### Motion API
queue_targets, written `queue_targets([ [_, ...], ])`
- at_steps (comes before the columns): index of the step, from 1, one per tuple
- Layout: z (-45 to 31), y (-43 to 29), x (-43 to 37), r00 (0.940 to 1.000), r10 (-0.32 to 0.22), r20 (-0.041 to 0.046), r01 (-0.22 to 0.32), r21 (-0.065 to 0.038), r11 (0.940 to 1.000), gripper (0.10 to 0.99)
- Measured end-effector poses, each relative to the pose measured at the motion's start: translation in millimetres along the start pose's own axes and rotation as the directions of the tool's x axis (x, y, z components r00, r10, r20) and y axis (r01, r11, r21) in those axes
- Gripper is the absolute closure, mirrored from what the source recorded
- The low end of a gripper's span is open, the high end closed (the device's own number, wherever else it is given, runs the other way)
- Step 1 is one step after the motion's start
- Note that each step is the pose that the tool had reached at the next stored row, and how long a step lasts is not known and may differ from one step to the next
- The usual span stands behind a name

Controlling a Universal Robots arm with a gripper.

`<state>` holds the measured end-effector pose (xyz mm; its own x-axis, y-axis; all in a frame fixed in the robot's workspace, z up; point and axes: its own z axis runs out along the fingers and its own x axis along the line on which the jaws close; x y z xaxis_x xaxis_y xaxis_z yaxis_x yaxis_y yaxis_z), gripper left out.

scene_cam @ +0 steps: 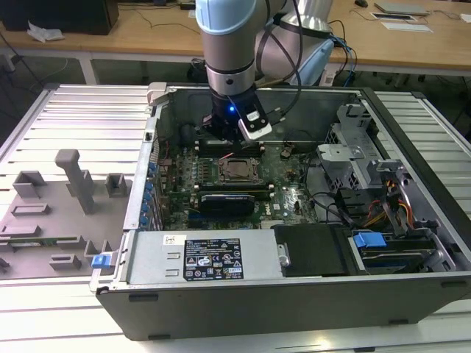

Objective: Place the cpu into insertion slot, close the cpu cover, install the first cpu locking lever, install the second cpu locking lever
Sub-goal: 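Install the first cpu locking lever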

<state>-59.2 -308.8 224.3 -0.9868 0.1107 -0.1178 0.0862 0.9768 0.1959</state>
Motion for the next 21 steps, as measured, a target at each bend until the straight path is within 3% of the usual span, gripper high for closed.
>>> queue_targets([
  [2,2.0,3.2,-0.2,1.0,0.003,0.001,-0.003,0.002,1.0,0.98],
  [8,3.9,3.8,0.2,1.0,0.008,0.0039,-0.008,0.004,1.0,0.98],
  [9,4.1,3.7,0.4,0.9999,0.007,0.0108,-0.007,0.003,1.0,0.98],
  [10,5.0,3.4,1.6,0.9995,0.003,0.0301,-0.003,0.001,1.0,0.98],
  [13,6.8,2.8,4.7,0.9986,-0.001,0.0522,0.001,-0.002,1.0,0.98],
  [15,9.4,2.2,5.5,0.998,0.017,0.0605,-0.017,0.004,0.9998,0.98],
  [21,13.0,1.4,7.1,0.9959,0.057,0.0701,-0.058,0.009,0.9983,0.98],
])
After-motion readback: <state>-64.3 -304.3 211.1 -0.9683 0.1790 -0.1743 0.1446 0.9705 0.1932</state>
